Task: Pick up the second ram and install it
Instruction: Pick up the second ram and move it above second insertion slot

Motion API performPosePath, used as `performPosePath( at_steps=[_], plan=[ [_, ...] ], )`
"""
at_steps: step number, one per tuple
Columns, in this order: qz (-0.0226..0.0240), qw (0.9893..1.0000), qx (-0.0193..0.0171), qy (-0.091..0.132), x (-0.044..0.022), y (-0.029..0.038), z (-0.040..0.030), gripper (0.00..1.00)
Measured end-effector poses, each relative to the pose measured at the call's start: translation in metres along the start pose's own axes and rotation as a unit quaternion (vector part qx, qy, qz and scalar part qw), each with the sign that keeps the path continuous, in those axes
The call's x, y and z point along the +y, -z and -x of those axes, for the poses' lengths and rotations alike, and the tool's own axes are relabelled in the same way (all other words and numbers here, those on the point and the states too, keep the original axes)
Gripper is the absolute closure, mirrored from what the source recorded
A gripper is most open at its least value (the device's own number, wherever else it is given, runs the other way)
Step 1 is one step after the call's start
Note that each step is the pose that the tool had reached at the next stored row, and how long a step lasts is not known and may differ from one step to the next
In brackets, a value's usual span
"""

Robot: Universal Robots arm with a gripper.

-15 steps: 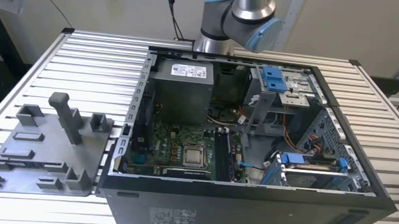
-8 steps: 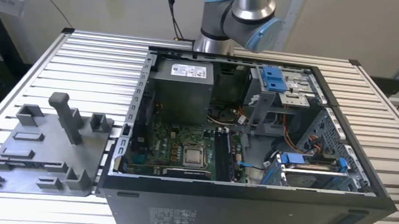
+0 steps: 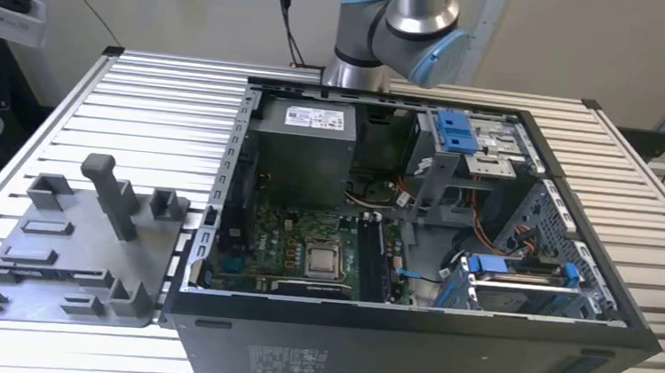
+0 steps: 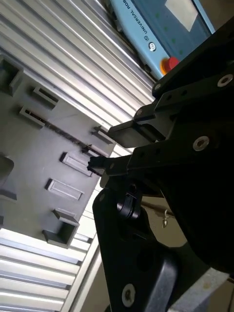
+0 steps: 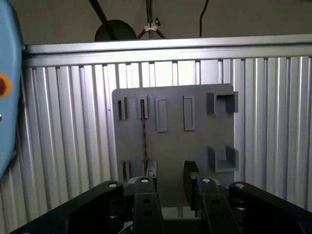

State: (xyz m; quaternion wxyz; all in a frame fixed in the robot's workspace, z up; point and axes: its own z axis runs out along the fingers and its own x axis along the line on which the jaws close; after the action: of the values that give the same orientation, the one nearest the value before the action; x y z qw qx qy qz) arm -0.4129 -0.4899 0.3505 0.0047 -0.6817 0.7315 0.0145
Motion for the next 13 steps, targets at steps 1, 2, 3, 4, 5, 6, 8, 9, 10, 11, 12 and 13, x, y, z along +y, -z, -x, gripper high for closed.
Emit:
performPosePath(
  at_steps=[1,2,3,4,5,6,8,9,10,11,12,13],
  plan=[
    [-0.0001,1.0,0.0001,-0.003,0.0,-0.0018,0.0,0.64],
    [-0.0001,1.0,0.0001,-0.005,0.0,-0.0037,-0.0001,0.64],
    [-0.0002,1.0,0.0002,-0.006,0.0,-0.0055,-0.0002,0.64],
    [-0.0002,1.0,0.0002,-0.006,-0.0001,-0.0073,-0.0002,0.64],
    [-0.0002,1.0,0.0003,-0.006,-0.0001,-0.0091,-0.0002,0.64],
    [-0.0002,1.0,0.0003,-0.006,-0.0001,-0.0109,-0.0003,0.64],
    [-0.0002,1.0,0.0004,-0.006,-0.0001,-0.0145,-0.0004,0.64],
    [-0.0002,1.0,0.0004,-0.006,-0.0002,-0.0163,-0.0004,0.64],
    [-0.0002,1.0,0.0004,-0.006,-0.0002,-0.0182,-0.0005,0.64],
    [-0.0002,1.0,0.0004,-0.006,-0.0002,-0.02,-0.0005,0.64],
    [-0.0002,1.0,0.0004,-0.006,-0.0003,-0.0219,-0.0006,0.64],
    [-0.0002,1.0,0.0004,-0.006,-0.0003,-0.0237,-0.0006,0.64]
  ],
)
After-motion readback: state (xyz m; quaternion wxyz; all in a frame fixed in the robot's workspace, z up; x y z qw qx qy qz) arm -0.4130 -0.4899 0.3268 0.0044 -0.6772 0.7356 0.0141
